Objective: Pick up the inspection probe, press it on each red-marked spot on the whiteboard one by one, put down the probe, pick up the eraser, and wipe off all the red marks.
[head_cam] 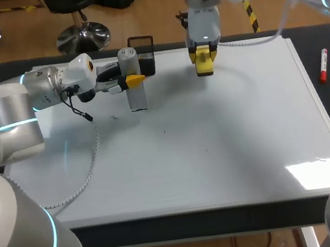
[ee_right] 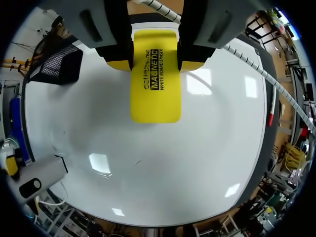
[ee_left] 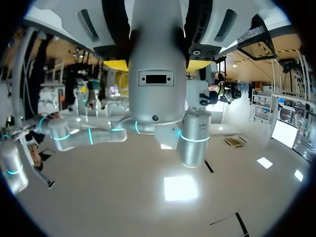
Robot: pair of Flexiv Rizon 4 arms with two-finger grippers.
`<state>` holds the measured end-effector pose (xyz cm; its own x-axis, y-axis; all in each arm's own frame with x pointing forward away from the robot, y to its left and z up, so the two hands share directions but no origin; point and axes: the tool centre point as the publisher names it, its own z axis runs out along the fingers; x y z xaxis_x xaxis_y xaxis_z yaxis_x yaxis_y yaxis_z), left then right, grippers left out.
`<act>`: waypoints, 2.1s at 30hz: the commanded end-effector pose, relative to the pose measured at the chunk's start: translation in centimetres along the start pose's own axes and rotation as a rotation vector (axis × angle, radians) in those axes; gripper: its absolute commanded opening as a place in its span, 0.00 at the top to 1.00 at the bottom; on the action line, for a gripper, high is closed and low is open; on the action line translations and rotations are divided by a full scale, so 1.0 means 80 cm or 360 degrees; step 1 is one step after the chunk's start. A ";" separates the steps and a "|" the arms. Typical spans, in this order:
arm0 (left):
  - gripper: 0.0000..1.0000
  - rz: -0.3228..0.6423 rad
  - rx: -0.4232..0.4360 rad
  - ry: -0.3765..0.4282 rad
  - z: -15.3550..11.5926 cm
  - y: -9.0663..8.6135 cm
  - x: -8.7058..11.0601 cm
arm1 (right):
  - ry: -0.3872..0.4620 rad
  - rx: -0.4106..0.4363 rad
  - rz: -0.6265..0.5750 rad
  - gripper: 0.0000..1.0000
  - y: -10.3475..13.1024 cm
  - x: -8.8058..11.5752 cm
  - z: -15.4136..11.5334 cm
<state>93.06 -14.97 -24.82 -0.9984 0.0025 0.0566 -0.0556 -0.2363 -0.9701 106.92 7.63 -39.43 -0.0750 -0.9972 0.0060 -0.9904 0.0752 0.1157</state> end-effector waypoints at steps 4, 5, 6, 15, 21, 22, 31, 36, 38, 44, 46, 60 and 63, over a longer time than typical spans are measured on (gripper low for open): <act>1.00 0.0003 0.0000 -0.0004 0.001 -0.001 0.001 | 0.0026 -0.0031 -0.0006 1.00 -0.026 0.000 0.007; 1.00 0.0003 0.0000 -0.0004 0.001 -0.001 0.001 | 0.0026 -0.0029 -0.0006 1.00 -0.028 0.001 0.007; 1.00 0.0003 0.0000 -0.0004 0.001 -0.001 0.001 | 0.0026 -0.0028 -0.0006 1.00 -0.031 0.001 0.008; 1.00 0.0003 0.0000 -0.0004 0.001 -0.001 0.001 | 0.0029 0.0025 0.0011 1.00 -0.042 -0.003 0.022; 1.00 0.0003 0.0000 -0.0004 0.001 -0.001 0.001 | 0.0033 0.0082 0.0011 1.00 -0.042 -0.005 0.032; 1.00 0.0003 0.0000 -0.0004 0.001 -0.001 0.001 | 0.0032 0.0085 0.0008 1.00 -0.042 -0.005 0.033; 1.00 0.0003 0.0000 -0.0004 0.001 -0.001 0.001 | 0.0022 0.0083 0.0014 1.00 -0.044 -0.003 0.040; 1.00 0.0003 0.0000 -0.0004 0.001 -0.001 0.001 | 0.0032 0.0076 0.0024 1.00 -0.046 -0.003 0.042; 1.00 0.0003 0.0000 -0.0004 0.001 -0.001 0.001 | 0.0029 0.0079 0.0030 1.00 -0.046 -0.003 0.043; 1.00 0.0003 0.0000 -0.0004 0.001 -0.001 0.001 | 0.0034 0.0074 0.0026 0.57 -0.048 -0.003 0.043; 1.00 0.0003 0.0000 -0.0004 0.001 -0.001 0.001 | 0.0032 0.0075 0.0032 0.00 -0.048 -0.003 0.042; 1.00 0.0003 0.0000 -0.0004 0.001 -0.001 0.001 | -0.0096 0.0109 0.0163 0.00 -0.031 0.014 -0.001; 1.00 0.0003 0.0000 -0.0004 0.001 -0.001 0.001 | -0.0127 0.0133 0.0179 0.00 -0.021 0.017 -0.019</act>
<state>93.05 -14.97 -24.81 -0.9984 0.0026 0.0566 -0.0556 -0.2364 -0.9701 110.41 7.25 -40.43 -0.1911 -0.9806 -0.0439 -0.9798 0.1878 0.0691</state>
